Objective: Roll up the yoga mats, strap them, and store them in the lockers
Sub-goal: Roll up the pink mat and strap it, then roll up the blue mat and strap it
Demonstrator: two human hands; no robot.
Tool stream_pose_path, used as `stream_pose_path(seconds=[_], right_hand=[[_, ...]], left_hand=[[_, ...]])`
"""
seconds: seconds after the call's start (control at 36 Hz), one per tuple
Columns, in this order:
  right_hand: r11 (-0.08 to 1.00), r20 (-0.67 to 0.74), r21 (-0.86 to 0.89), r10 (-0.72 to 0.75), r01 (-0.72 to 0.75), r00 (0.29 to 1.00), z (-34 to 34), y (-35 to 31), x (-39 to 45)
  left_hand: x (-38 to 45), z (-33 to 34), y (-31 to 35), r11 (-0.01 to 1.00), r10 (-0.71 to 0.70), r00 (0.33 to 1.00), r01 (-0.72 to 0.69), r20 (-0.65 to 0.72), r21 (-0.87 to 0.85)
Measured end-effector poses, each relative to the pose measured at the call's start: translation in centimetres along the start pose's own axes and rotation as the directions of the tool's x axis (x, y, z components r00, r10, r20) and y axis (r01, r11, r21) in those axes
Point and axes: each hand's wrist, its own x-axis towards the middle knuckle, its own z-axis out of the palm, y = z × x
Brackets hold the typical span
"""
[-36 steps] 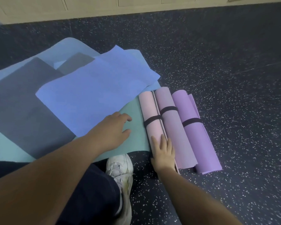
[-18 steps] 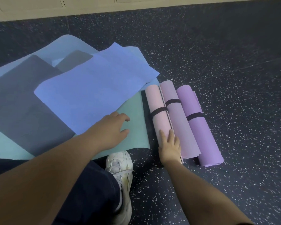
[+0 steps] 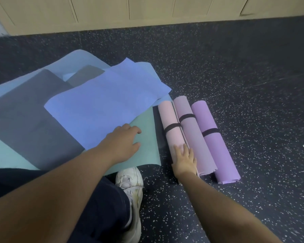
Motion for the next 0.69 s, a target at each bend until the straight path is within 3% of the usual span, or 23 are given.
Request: stream_pose_path(seconds=[0.25,0.42,0.53,0.69], right_hand=[[0.985,-0.162,0.056,-0.15,0.161,0.975,-5.6,-4.4,-4.3],[0.949,-0.292,0.13,-0.24,0.288,0.926,-9.1,-9.0,-7.6],[0.865,-0.332,0.221,-0.366,0.449,0.869,-12.3,-12.6,-10.1],[0.779,-0.408,0.179,-0.497,0.601,0.766,-17.2,-18.7,-15.1]], left_hand=[[-3.4,-2.0,1.4,0.999,-0.033,0.988,0.037,-0.154,0.021],[-6.8,-4.6,0.7,0.985,-0.056,0.98,0.086,-0.192,0.152],[-9.8,-7.2,0.0,0.966,-0.051,0.965,0.113,-0.259,0.232],[-14.8,-11.3,-2.5,0.952,-0.11,0.899,0.219,-0.423,0.216]])
